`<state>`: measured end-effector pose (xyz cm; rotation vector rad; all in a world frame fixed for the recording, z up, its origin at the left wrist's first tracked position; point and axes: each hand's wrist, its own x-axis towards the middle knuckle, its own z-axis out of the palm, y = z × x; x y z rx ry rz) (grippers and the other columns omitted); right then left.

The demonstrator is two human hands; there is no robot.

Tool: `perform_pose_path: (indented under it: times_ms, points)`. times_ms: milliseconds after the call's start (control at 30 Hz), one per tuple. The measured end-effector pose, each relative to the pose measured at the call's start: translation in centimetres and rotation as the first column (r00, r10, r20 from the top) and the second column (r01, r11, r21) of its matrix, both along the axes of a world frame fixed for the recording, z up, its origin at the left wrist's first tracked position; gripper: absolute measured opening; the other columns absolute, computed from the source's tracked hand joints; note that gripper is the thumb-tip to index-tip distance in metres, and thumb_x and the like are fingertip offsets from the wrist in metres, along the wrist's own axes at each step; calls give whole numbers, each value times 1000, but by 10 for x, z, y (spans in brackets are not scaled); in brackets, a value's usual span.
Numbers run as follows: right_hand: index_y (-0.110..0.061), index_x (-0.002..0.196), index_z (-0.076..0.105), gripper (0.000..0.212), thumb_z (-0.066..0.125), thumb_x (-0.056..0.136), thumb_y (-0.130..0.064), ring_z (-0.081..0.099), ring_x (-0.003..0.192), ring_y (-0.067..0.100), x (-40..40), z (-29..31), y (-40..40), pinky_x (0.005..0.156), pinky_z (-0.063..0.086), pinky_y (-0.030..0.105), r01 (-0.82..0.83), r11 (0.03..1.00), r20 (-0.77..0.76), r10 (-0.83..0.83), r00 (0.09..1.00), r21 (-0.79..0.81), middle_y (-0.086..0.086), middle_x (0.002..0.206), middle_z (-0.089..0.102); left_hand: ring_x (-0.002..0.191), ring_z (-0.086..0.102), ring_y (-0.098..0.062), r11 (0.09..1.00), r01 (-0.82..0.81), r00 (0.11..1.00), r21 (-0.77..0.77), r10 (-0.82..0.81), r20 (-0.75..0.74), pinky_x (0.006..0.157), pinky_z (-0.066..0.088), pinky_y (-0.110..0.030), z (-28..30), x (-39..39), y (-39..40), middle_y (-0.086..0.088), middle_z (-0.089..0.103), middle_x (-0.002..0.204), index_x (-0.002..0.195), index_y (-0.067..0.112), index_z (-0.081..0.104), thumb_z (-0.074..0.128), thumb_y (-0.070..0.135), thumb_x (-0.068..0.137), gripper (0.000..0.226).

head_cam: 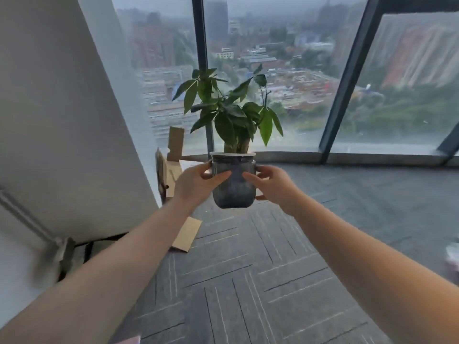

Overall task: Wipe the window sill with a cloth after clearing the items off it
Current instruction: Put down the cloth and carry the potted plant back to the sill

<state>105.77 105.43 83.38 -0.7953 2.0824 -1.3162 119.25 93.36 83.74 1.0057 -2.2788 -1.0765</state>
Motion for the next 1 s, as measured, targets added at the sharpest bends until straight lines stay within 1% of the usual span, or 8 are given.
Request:
perform_pose_path:
  times_ms: [100, 267, 400, 567, 733, 867, 933, 1000]
  points:
    - [-17, 131, 55, 50, 66, 87, -37, 66, 97, 23, -61, 3, -12, 82, 60, 40, 111, 994, -4, -111, 994, -21, 5, 106, 66, 93, 67, -16, 994, 107, 994, 12, -107, -17, 86, 51, -33, 6, -75, -29, 9, 73, 88, 94, 45, 66, 66, 55, 79, 18]
    - [-18, 129, 56, 44, 66, 88, -32, 64, 98, 23, -167, 1, -13, 81, 60, 41, 276, 959, 21, -275, 961, -60, 4, 109, 64, 81, 65, -5, 967, 248, 969, 48, -248, -15, 69, 49, -25, 7, -205, -50, 15, 70, 81, 83, 46, 63, 70, 51, 78, 10]
    - [-18, 123, 59, 38, 66, 89, -32, 63, 98, 24, -265, -7, -17, 82, 59, 44, 330, 939, -15, -333, 943, -101, 3, 108, 63, 88, 64, -5, 939, 338, 941, 61, -337, -21, 72, 48, -24, 2, -315, -61, 14, 72, 90, 111, 40, 66, 70, 46, 80, 32]
    - [-30, 88, 62, 3, 65, 89, -30, 64, 95, 22, -403, -9, -41, 86, 57, 47, 291, 948, -50, -299, 953, -129, -9, 89, 65, 95, 67, -8, 948, 312, 950, 65, -312, -17, 83, 52, -32, -1, -451, -86, 10, 75, 99, 120, 36, 64, 71, 47, 78, 44]
    - [-15, 106, 69, 24, 66, 89, -32, 64, 95, 25, -519, 2, -76, 87, 56, 47, 272, 957, -83, -280, 957, -98, 4, 99, 70, 98, 66, -9, 956, 293, 955, 21, -294, 42, 90, 51, -35, 10, -566, -120, 10, 74, 103, 131, 34, 56, 67, 52, 80, 55]
    - [-13, 111, 66, 31, 66, 88, -34, 64, 98, 27, -601, 5, -113, 88, 55, 47, 260, 961, -91, -268, 959, -92, 6, 103, 68, 90, 63, -2, 961, 274, 961, 25, -275, 37, 76, 49, -26, 15, -642, -153, 10, 72, 110, 133, 34, 53, 66, 51, 82, 56]
    - [-13, 114, 66, 34, 66, 88, -34, 64, 99, 27, -641, 4, -130, 90, 54, 47, 254, 962, -109, -264, 958, -96, 5, 105, 68, 98, 66, -9, 958, 284, 958, 45, -285, 17, 82, 51, -29, 11, -682, -172, 8, 72, 112, 134, 30, 53, 67, 50, 81, 58]
    - [-13, 112, 67, 32, 66, 88, -34, 63, 99, 25, -680, -1, -148, 92, 52, 45, 269, 958, -136, -281, 950, -98, 5, 105, 69, 97, 67, -13, 953, 298, 954, 55, -298, 5, 78, 49, -28, 5, -723, -193, 6, 72, 111, 135, 27, 53, 68, 50, 80, 61]
